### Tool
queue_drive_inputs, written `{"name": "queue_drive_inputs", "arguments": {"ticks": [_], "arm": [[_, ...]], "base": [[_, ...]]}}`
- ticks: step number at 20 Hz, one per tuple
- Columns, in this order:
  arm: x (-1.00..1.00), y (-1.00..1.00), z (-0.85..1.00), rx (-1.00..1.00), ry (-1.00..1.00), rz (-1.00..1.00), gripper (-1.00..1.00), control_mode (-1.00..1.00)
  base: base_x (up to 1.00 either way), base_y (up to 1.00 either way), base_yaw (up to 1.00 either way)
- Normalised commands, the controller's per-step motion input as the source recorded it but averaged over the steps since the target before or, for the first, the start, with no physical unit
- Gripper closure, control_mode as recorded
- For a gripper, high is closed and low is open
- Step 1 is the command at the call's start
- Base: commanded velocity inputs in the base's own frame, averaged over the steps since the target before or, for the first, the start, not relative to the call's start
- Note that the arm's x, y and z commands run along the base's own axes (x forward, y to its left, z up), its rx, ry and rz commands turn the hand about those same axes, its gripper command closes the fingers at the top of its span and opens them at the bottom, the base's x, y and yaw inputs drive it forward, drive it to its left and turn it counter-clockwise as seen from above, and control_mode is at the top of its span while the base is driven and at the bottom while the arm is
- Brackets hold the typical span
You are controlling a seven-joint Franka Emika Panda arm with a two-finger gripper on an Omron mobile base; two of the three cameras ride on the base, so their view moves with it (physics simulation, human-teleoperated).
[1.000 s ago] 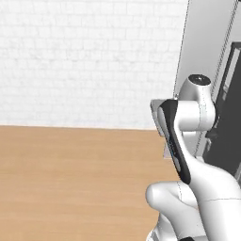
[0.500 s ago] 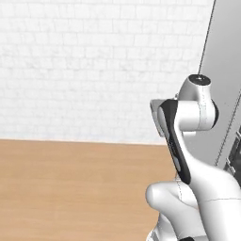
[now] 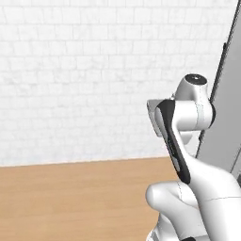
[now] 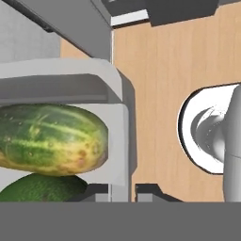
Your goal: Take the meat container that has the shrimp and place it on the second highest rack of the freezer. Then take the vegetable container that has the cucumber and avocado and place it on the highest rack of the freezer.
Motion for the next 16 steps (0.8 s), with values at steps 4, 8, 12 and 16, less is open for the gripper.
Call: {"name": "queue_drive_inputs", "arguments": {"ticks": [4, 8, 12, 16], "arm": [[0.00, 0.00, 0.00, 0.00, 0.00, 0.00, 1.00, 1.00], [0.00, 0.00, 0.00, 0.00, 0.00, 0.00, 1.00, 1.00], [0.00, 0.00, 0.00, 0.00, 0.00, 0.00, 1.00, 1.00], [0.00, 0.00, 0.00, 0.00, 0.00, 0.00, 1.00, 1.00]], "base": [[0.32, 0.54, -0.79], [0.19, 0.42, -0.85], [0.18, 0.39, -0.84], [0.28, 0.38, -0.80]]}}
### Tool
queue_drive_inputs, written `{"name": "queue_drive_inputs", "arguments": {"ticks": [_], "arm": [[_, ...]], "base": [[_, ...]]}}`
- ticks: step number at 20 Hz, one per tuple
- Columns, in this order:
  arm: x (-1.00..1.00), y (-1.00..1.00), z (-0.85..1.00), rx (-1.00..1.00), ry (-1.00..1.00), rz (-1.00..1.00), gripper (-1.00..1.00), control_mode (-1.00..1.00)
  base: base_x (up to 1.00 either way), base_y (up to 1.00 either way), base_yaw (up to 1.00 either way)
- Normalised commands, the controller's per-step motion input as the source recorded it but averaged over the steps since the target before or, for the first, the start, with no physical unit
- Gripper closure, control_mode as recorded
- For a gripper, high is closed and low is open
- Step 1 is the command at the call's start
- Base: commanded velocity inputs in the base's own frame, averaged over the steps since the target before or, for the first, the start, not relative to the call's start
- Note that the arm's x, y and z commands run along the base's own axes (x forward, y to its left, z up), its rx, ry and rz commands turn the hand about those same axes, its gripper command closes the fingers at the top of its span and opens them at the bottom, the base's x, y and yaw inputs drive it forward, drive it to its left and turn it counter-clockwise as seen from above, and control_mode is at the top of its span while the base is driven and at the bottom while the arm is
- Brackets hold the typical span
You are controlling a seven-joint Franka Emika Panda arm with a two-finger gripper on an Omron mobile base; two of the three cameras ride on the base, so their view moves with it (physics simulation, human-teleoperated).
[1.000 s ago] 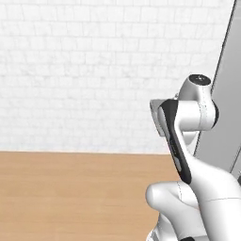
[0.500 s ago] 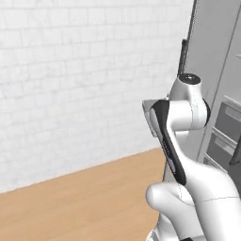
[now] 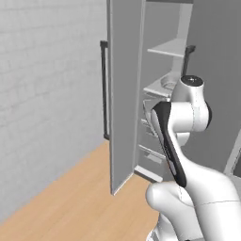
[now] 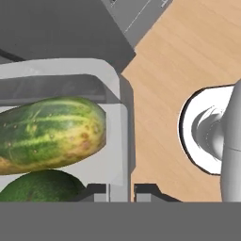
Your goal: Take the meat container that has the shrimp and place it on the second highest rack of the freezer. Then take the vegetable container that has the cucumber and avocado and place it on the highest rack of the freezer.
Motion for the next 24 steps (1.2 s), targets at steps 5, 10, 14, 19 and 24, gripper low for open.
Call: {"name": "queue_drive_inputs", "arguments": {"ticks": [5, 10, 14, 19, 24], "arm": [[0.00, 0.00, 0.00, 0.00, 0.00, 0.00, 1.00, 1.00], [0.00, 0.00, 0.00, 0.00, 0.00, 0.00, 1.00, 1.00], [0.00, 0.00, 0.00, 0.00, 0.00, 0.00, 1.00, 1.00], [0.00, 0.00, 0.00, 0.00, 0.00, 0.00, 1.00, 1.00], [0.00, 0.00, 0.00, 0.00, 0.00, 0.00, 1.00, 1.00]], "base": [[0.42, 0.44, -0.74], [0.51, 0.72, -0.39], [0.49, 0.61, -0.17], [0.59, -0.15, -0.12], [0.65, -0.13, -0.11]]}}
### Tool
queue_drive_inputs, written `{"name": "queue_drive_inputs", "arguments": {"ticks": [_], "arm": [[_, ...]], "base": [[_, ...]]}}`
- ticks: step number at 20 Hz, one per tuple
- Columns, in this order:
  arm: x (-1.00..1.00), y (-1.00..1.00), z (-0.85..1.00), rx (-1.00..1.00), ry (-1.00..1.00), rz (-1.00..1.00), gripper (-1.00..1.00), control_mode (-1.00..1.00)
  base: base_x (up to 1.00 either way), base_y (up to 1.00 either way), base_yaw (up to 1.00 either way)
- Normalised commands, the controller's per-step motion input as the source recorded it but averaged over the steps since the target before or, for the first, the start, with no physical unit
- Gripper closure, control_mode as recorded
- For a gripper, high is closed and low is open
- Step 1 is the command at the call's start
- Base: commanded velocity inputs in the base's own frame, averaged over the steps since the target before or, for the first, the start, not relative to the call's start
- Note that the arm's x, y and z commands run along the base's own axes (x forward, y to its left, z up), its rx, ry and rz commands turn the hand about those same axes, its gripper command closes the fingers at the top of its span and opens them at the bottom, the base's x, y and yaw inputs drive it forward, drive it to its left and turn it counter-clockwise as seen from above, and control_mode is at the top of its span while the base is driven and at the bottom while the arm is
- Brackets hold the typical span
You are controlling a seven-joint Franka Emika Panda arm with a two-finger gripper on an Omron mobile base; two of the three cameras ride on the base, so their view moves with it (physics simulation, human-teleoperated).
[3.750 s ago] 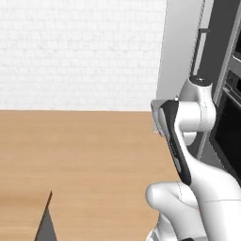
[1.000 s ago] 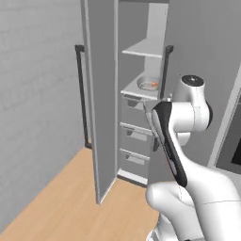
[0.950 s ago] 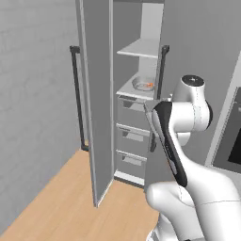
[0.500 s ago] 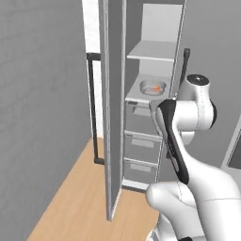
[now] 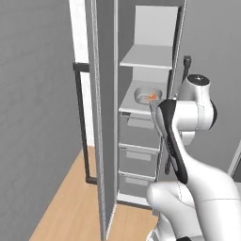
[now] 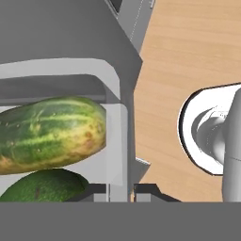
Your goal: Take the meat container that has the shrimp and place it on the second highest rack of the freezer. Then take the vegetable container that has the cucumber and avocado and place it on the highest rack of the freezer.
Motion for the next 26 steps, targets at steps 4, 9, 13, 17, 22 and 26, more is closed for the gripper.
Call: {"name": "queue_drive_inputs", "arguments": {"ticks": [4, 9, 13, 17, 22, 26], "arm": [[0.00, 0.00, 0.00, 0.00, 0.00, 0.00, 1.00, 1.00], [0.00, 0.00, 0.00, 0.00, 0.00, 0.00, 1.00, 1.00], [0.00, 0.00, 0.00, 0.00, 0.00, 0.00, 1.00, 1.00], [0.00, 0.00, 0.00, 0.00, 0.00, 0.00, 1.00, 1.00], [0.00, 0.00, 0.00, 0.00, 0.00, 0.00, 1.00, 1.00], [0.00, 0.00, 0.00, 0.00, 0.00, 0.00, 1.00, 1.00]], "base": [[0.59, 0.13, -0.12], [0.51, 0.31, -0.11], [0.44, 0.26, -0.14], [0.48, 0.14, -0.16], [0.47, 0.26, -0.21], [0.41, 0.23, -0.23]]}}
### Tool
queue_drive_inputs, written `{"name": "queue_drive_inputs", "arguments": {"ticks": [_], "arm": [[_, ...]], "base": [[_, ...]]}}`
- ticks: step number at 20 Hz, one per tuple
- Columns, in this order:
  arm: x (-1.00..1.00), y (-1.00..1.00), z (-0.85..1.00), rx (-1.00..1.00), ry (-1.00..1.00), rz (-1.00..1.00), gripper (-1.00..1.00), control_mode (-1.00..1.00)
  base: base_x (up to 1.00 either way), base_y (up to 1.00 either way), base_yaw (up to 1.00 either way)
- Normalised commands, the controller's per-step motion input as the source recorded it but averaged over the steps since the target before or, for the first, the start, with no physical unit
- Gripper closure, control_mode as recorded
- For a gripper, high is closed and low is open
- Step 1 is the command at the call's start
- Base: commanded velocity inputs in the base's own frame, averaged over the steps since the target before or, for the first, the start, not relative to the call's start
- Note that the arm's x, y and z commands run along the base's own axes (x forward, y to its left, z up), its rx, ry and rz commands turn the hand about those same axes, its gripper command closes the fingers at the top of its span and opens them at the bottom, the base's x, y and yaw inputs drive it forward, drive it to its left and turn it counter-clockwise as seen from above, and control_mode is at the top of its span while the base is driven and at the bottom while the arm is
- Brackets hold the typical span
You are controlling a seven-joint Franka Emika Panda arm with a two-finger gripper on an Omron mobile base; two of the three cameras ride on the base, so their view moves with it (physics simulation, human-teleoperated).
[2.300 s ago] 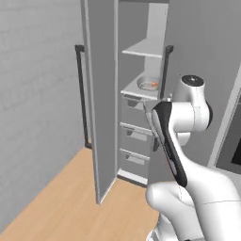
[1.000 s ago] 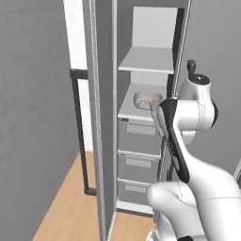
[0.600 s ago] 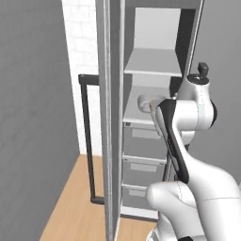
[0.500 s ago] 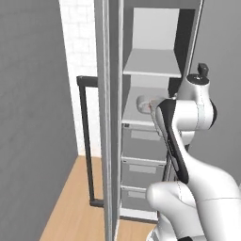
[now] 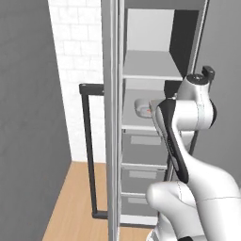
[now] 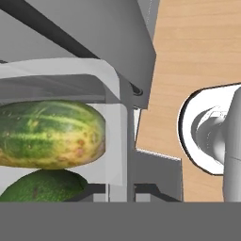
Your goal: Take the meat container that has the shrimp and place it on the second highest rack of the freezer. Then take the vegetable container that has the cucumber and avocado and place it on the highest rack of the freezer.
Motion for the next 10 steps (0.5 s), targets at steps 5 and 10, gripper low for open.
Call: {"name": "queue_drive_inputs", "arguments": {"ticks": [5, 10], "arm": [[0.00, 0.00, 0.00, 0.00, 0.00, 0.00, 1.00, 1.00], [0.00, 0.00, 0.00, 0.00, 0.00, 0.00, 1.00, 1.00]], "base": [[0.50, 0.11, -0.23], [0.41, 0.15, -0.21]]}}
